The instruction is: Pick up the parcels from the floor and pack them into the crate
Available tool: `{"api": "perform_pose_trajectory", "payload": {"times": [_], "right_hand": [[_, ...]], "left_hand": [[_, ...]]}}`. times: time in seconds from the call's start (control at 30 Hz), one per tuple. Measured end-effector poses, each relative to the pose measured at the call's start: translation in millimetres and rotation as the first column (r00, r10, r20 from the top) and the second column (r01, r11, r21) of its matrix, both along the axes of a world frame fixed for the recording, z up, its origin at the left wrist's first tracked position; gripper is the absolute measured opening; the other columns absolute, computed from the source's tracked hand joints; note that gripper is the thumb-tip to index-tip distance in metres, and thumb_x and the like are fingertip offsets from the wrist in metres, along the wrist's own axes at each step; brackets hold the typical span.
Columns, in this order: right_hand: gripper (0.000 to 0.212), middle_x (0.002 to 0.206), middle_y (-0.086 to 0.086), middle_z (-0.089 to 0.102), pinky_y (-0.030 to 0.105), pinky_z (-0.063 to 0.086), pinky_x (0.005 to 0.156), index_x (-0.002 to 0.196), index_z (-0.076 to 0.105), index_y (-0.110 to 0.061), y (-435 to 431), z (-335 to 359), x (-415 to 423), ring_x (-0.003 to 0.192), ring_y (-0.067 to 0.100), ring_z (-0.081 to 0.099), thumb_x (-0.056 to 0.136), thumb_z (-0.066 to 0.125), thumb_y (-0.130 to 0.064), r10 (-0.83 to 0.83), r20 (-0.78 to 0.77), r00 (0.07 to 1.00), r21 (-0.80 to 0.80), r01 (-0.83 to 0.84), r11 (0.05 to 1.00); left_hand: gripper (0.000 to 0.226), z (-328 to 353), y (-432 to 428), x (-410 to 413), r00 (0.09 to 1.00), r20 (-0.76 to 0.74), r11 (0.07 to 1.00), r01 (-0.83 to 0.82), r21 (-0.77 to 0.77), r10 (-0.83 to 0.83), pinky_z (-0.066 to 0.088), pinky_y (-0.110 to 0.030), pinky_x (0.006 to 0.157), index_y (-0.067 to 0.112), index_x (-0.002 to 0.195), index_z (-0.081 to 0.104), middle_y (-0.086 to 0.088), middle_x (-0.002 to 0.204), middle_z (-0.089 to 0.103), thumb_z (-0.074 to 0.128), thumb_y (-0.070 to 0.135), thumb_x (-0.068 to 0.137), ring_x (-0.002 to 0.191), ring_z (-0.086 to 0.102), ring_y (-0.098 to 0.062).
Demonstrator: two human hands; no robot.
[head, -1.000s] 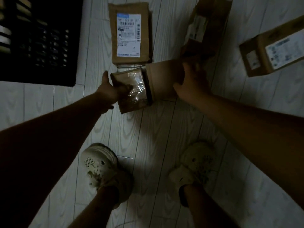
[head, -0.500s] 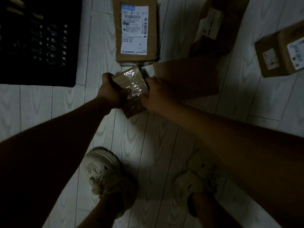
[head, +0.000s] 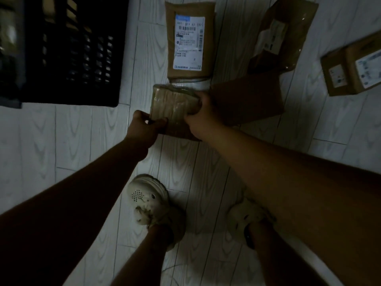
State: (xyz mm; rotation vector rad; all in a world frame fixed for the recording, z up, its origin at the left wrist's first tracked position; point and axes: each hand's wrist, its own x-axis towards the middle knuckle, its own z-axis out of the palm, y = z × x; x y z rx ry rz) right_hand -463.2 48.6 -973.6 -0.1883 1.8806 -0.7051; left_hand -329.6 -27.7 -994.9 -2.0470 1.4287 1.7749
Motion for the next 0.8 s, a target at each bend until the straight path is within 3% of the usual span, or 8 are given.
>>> {"api": "perform_pose_trajectory", "payload": {"times": [0.07,0.17,0.3,0.47,0.57,0.67,0.73,0.8], "right_hand": [[0.066,0.147,0.009,0.031,0.04,0.036,0.104,0.143,0.028,-0.03,1,37,-5,0.131,0.032,0.033,0.088,0.059,-0.013,0.071,-0.067,0.995,0.015,-0.07,0.997],[0.066,0.146,0.008,0.03,0.032,0.035,0.094,0.142,0.026,-0.034,3,112,-4,0.129,0.031,0.035,0.089,0.057,-0.01,0.086,-0.112,0.99,-0.057,-0.093,0.994],[0.067,0.143,0.006,0.035,0.032,0.039,0.093,0.142,0.025,-0.035,6,231,-2,0.126,0.029,0.04,0.089,0.058,-0.011,0.074,-0.191,0.979,-0.096,-0.094,0.991],[0.07,0.145,0.009,0.032,0.034,0.041,0.089,0.144,0.019,-0.038,4,394,9,0.127,0.03,0.04,0.09,0.059,-0.021,0.113,-0.362,0.925,-0.133,-0.171,0.976],[0.078,0.148,0.005,0.028,0.029,0.039,0.087,0.146,0.012,-0.037,1,483,28,0.131,0.026,0.036,0.089,0.061,-0.018,-0.023,-0.369,0.929,-0.284,-0.09,0.954],[0.076,0.146,0.004,0.035,0.041,0.043,0.101,0.147,0.014,-0.031,2,553,47,0.131,0.024,0.039,0.088,0.062,-0.02,-0.137,-0.328,0.935,-0.411,-0.011,0.912],[0.071,0.144,0.003,0.038,0.046,0.044,0.1,0.146,0.019,-0.031,5,591,56,0.129,0.023,0.041,0.088,0.06,-0.024,-0.163,-0.347,0.924,-0.446,-0.01,0.895],[0.072,0.142,0.001,0.041,0.043,0.048,0.096,0.147,0.021,-0.033,8,625,62,0.126,0.022,0.045,0.087,0.061,-0.026,-0.195,-0.301,0.933,-0.533,0.005,0.846]], "left_hand": [[0.028,38,-5,7,0.997,-0.022,0.997,0.073,-0.007,-0.073,0.044,-0.03,0.064,0.026,0.085,0.042,-0.002,0.092,0.055,0.07,0.03,0.08,0.082,0.055,-0.018],[0.025,111,-15,11,0.989,-0.118,0.996,0.091,-0.013,-0.092,0.042,-0.031,0.066,0.022,0.083,0.045,-0.002,0.094,0.058,0.069,0.029,0.08,0.083,0.057,-0.019],[0.026,228,-27,10,0.959,-0.247,0.99,0.124,-0.066,-0.137,0.052,-0.038,0.067,0.02,0.08,0.044,-0.002,0.089,0.056,0.07,0.023,0.08,0.078,0.06,-0.019],[0.03,380,-42,23,0.893,-0.359,0.963,0.248,-0.109,-0.271,0.056,-0.034,0.069,0.03,0.091,0.046,-0.001,0.099,0.056,0.072,0.022,0.078,0.087,0.061,-0.017],[0.046,467,-54,35,0.855,-0.444,0.963,0.244,-0.116,-0.27,0.057,-0.035,0.073,0.046,0.108,0.045,0.002,0.113,0.058,0.071,0.024,0.078,0.095,0.064,-0.015],[0.065,543,-62,49,0.84,-0.475,0.965,0.233,-0.121,-0.262,0.053,-0.048,0.087,0.039,0.129,0.04,0.001,0.117,0.059,0.072,0.036,0.072,0.102,0.063,-0.023],[0.069,589,-62,58,0.829,-0.476,0.955,0.231,-0.185,-0.293,0.051,-0.047,0.09,0.042,0.129,0.04,0.003,0.114,0.061,0.072,0.044,0.068,0.101,0.064,-0.02],[0.067,630,-57,67,0.821,-0.464,0.935,0.218,-0.281,-0.331,0.053,-0.039,0.083,0.046,0.125,0.04,0.005,0.111,0.061,0.071,0.049,0.066,0.097,0.064,-0.017]]}}
